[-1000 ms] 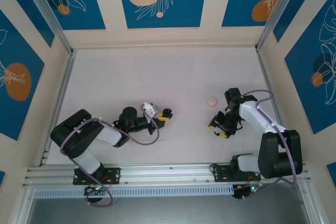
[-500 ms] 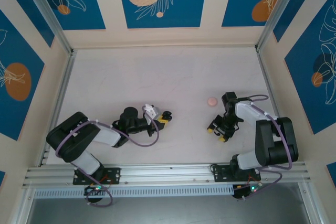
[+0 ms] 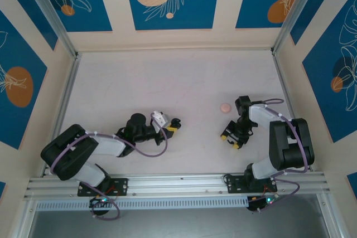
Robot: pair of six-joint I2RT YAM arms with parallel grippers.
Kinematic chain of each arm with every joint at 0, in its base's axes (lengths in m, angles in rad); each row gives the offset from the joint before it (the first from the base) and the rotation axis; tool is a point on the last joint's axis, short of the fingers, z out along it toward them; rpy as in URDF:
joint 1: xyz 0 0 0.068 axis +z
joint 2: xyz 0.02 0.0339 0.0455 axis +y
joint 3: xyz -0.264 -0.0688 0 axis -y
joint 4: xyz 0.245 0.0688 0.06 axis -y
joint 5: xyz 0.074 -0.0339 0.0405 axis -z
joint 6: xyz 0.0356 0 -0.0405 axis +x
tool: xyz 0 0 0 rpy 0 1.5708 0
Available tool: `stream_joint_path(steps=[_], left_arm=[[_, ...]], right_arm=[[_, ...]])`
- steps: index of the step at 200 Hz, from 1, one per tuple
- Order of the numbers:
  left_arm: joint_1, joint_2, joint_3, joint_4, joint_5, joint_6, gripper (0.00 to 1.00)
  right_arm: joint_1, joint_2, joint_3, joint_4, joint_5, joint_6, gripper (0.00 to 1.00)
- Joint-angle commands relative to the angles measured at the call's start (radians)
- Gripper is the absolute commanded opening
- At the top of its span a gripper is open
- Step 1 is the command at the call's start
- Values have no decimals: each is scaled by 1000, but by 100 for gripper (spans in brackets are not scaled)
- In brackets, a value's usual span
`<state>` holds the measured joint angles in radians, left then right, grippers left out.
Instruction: Insert wireless bluetooth earbuds into charging case
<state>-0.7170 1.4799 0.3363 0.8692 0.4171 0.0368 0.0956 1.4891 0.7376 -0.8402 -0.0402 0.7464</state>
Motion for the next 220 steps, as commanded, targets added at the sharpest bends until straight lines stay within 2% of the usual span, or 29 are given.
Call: stream_joint_path(steps=[1,59,91,122,177,220], left_arm=[[-13,-18,21,-25,-7,23,22],[-21,-21,36,-58,-12,31,22],[-25,-26,46,-84,-11,40,22],[-29,-21,57,-100,-8,46,22],[-35,-21,72,-123,-1,55,22],[-37,-30,70,-140,-6,60,22]], right_arm=[[-10,8,50,97,54,-36,50],[-8,17,80,123,34,-66,48],[8,17,123,-15,100,-93,48],[21,16,115,-98,109,-73,48],[45,60,96,-65,67,-65,43],[69,116,112,-72,93,-62,39]])
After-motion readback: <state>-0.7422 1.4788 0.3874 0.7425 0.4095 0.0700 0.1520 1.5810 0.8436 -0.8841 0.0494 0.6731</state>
